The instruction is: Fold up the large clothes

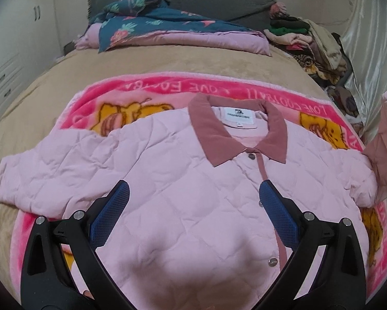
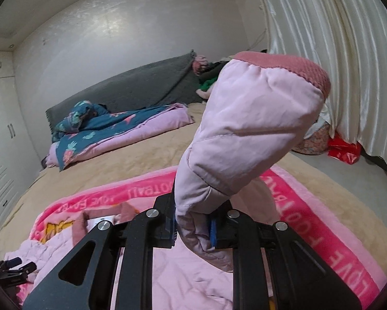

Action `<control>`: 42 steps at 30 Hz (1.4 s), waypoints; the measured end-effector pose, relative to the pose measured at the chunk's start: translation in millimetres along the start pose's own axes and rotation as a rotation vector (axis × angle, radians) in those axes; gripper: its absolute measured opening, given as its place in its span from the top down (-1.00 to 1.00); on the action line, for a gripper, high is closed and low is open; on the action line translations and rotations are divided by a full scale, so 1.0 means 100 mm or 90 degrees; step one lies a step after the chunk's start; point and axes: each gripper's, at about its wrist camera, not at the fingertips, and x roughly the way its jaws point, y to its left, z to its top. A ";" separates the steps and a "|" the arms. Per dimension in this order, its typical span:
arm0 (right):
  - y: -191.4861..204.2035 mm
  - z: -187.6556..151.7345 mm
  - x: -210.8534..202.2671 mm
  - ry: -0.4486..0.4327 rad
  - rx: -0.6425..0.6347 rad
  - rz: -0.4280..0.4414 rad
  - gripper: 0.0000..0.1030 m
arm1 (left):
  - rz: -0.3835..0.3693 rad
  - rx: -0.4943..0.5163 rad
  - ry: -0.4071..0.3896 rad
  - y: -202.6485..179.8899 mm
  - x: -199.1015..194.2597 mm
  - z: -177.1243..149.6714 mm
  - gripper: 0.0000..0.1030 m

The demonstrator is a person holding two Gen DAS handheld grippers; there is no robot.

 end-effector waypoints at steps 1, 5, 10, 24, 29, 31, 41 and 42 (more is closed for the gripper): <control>0.08 0.01 0.03 -0.001 -0.003 0.004 0.67 | -0.002 -0.007 0.001 0.05 -0.01 -0.01 -0.83; 0.31 0.00 0.05 -0.003 -0.015 0.019 0.67 | -0.005 -0.029 -0.002 0.19 -0.02 -0.01 -0.83; 0.57 -0.04 0.09 0.001 -0.029 0.043 0.67 | -0.014 -0.051 -0.006 0.34 -0.03 -0.04 -0.83; 1.53 -0.31 0.29 0.023 -0.081 0.116 0.67 | -0.053 -0.112 0.012 0.76 0.08 -0.08 -0.83; 1.87 -0.46 0.35 0.036 -0.103 0.145 0.67 | -0.058 -0.140 0.009 0.91 0.05 -0.09 -0.83; 1.96 -0.52 0.38 0.043 -0.107 0.156 0.67 | -0.033 -0.138 0.000 0.98 0.03 -0.08 -0.83; 2.35 -0.91 0.54 0.085 -0.158 0.167 0.67 | -0.034 -0.192 -0.003 1.37 0.05 -0.08 -0.83; 2.37 -0.95 0.55 0.088 -0.163 0.167 0.67 | -0.045 -0.193 -0.003 1.37 0.06 -0.09 -0.83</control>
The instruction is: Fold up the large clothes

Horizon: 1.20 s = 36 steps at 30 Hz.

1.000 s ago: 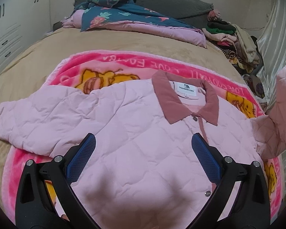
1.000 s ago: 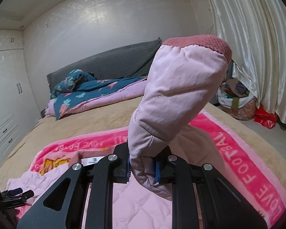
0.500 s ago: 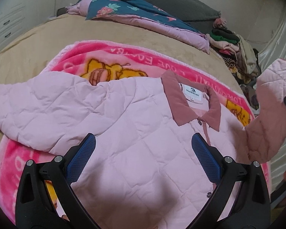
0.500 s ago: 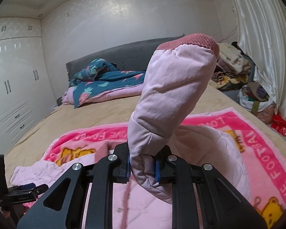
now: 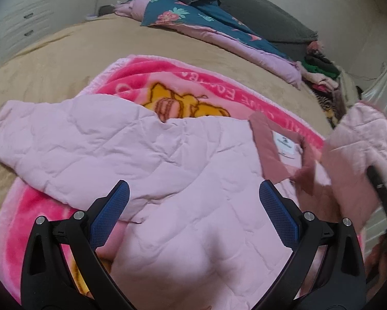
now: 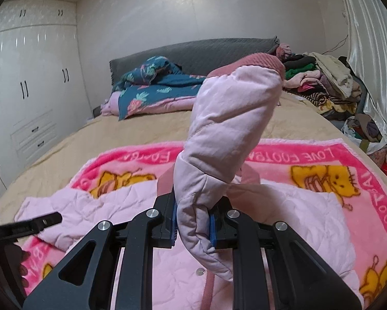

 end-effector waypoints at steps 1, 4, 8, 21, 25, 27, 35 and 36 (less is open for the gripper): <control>0.04 -0.03 0.03 0.004 -0.007 -0.002 0.67 | -0.008 0.004 0.003 -0.01 0.01 -0.01 -0.83; 0.15 -0.13 0.12 0.015 -0.039 -0.009 0.67 | -0.033 0.006 0.016 -0.06 0.08 -0.03 -0.83; 0.30 -0.31 0.23 0.036 -0.080 -0.009 0.67 | -0.104 -0.025 0.047 -0.08 0.17 -0.09 -0.83; 0.75 -0.99 0.52 0.181 -0.107 0.083 -0.02 | -0.248 -0.126 0.094 -0.02 0.35 -0.21 -0.83; 0.82 -1.10 0.46 0.201 -0.134 0.081 -0.08 | -0.278 -0.140 0.114 -0.04 0.45 -0.27 -0.83; 0.77 -1.11 0.34 0.201 -0.107 0.108 -0.42 | -0.286 -0.135 0.135 -0.09 0.54 -0.35 -0.83; 0.31 -1.10 -0.12 0.186 -0.059 0.097 -0.55 | -0.213 -0.048 0.137 -0.39 0.75 -0.60 -0.30; 0.21 -1.11 -0.18 0.183 -0.052 0.075 -0.55 | -0.198 -0.026 0.128 -0.44 0.74 -0.62 -0.20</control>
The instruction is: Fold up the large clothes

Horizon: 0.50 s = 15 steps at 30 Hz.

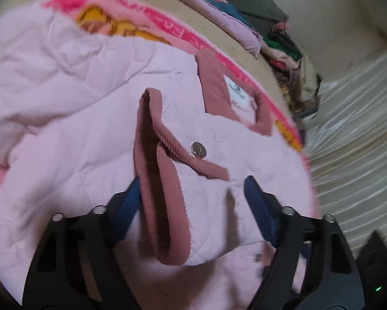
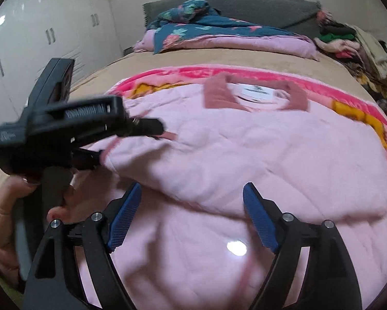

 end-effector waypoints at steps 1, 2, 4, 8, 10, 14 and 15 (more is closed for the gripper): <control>-0.08 -0.03 -0.06 -0.002 0.009 -0.010 -0.55 | 0.018 0.026 -0.007 -0.06 0.01 -0.02 0.16; -0.17 -0.07 -0.11 -0.004 0.020 -0.014 -0.56 | 0.029 0.043 -0.013 -0.09 0.01 -0.02 0.48; -0.33 -0.12 -0.19 -0.005 0.040 -0.033 -0.56 | 0.039 0.067 -0.036 -0.13 -0.03 -0.01 0.70; -0.72 -0.16 -0.36 -0.018 0.078 -0.094 -0.56 | 0.039 0.105 -0.107 -0.20 -0.29 0.08 0.82; -0.91 -0.12 -0.40 -0.029 0.097 -0.122 -0.56 | 0.043 0.113 -0.122 -0.18 -0.38 0.12 0.82; -1.22 -0.01 -0.37 -0.033 0.109 -0.188 -0.58 | 0.076 0.097 -0.094 -0.05 -0.21 0.13 0.82; -1.31 0.03 -0.34 -0.032 0.125 -0.186 -0.58 | 0.083 0.089 -0.080 0.01 -0.16 0.12 0.82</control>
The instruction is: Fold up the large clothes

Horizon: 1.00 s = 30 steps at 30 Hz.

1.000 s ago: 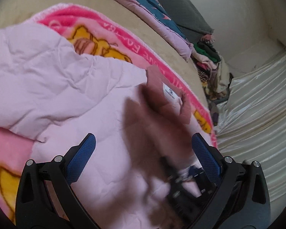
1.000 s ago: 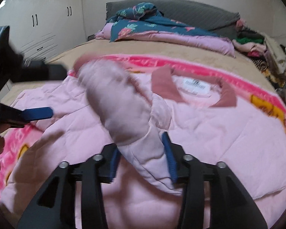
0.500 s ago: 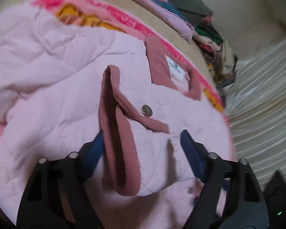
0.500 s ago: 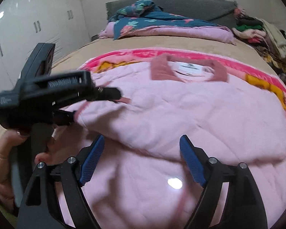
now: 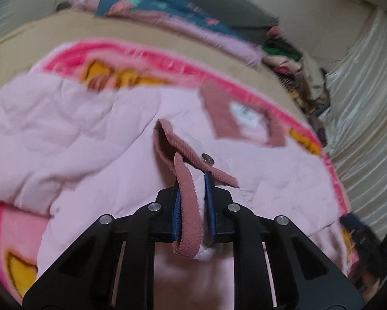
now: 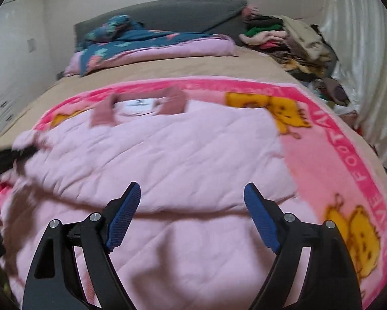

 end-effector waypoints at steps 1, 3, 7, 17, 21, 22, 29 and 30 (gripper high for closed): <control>-0.04 0.04 0.04 0.002 0.009 0.002 -0.58 | 0.000 -0.008 0.011 0.05 0.05 -0.03 0.82; -0.09 0.13 0.14 0.008 0.020 0.011 -0.58 | 0.007 -0.006 0.022 0.08 0.08 -0.05 0.80; -0.13 0.22 0.42 0.048 0.021 0.010 -0.60 | 0.023 0.009 0.030 0.04 0.08 -0.08 0.73; -0.27 -0.01 0.82 0.136 0.027 -0.038 -0.64 | 0.059 0.031 0.051 -0.01 0.11 -0.15 0.25; -0.24 -0.07 0.79 0.119 0.019 -0.051 -0.64 | 0.064 0.036 0.056 -0.03 0.05 -0.18 -0.20; -0.23 -0.08 0.78 0.116 0.018 -0.054 -0.64 | 0.072 0.035 0.055 -0.03 0.02 -0.19 -0.37; -0.23 -0.15 0.65 0.094 0.023 -0.059 -0.81 | 0.120 0.041 0.053 -0.10 -0.14 -0.23 -0.82; -0.22 -0.16 0.63 0.093 0.024 -0.060 -0.88 | 0.125 0.037 0.055 -0.10 -0.16 -0.23 -0.82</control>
